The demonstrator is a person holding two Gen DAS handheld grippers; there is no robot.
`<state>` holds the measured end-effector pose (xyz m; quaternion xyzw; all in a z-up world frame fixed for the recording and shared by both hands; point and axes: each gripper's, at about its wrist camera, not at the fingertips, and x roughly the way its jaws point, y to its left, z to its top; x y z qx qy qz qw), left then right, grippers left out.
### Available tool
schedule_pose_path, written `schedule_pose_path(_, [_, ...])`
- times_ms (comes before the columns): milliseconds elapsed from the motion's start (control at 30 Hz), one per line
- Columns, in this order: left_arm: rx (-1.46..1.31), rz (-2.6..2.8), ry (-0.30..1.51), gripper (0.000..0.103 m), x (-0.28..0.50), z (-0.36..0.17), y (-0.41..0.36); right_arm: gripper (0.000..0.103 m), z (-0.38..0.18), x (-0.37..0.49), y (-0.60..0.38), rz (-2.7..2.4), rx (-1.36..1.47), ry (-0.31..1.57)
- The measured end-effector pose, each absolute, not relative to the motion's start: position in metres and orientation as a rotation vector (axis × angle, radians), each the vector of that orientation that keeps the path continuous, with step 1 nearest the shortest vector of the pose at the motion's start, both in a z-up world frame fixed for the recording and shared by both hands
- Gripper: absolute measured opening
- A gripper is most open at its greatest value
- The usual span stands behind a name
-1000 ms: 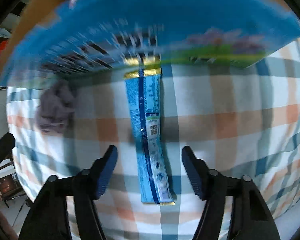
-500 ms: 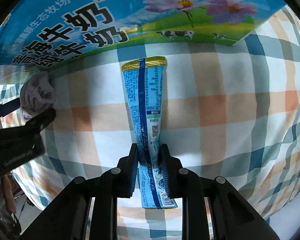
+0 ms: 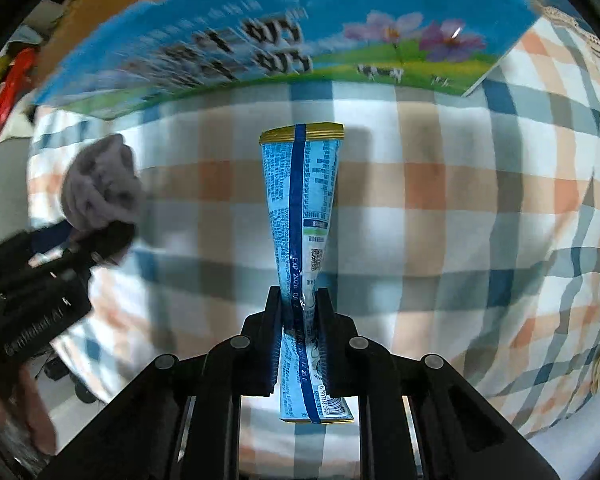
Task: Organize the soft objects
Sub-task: 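Carry the sock and stick into the box and open both tools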
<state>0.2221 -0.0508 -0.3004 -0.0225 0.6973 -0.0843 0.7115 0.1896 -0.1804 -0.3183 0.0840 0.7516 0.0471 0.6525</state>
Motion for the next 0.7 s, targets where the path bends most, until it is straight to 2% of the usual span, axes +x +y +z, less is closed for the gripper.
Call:
schedule_pose_path(167, [-0.164,-0.227,1.462,0.054,0.233,-0.244,-0.056,0.016,-0.256,0.188,-0.188,0.173,0.208,1.616])
schedule_pose_path(367, [-0.185,-0.234,1.381,0.054,0.292,-0.188,-0.042,0.016,-0.185,0.229,-0.204,0.205,0.271,1.485])
schedule_pose_path(533, [-0.208,-0.185,1.378,0.054,0.348,-0.186,-0.027,0.016,-0.168,0.28,-0.208,0.163,0.361,1.421])
schedule_pose_path(700, [-0.287,-0.138,1.46,0.054,0.399,-0.213,-0.013,0.016,-0.19,0.33,-0.22,0.065,0.566,1.384])
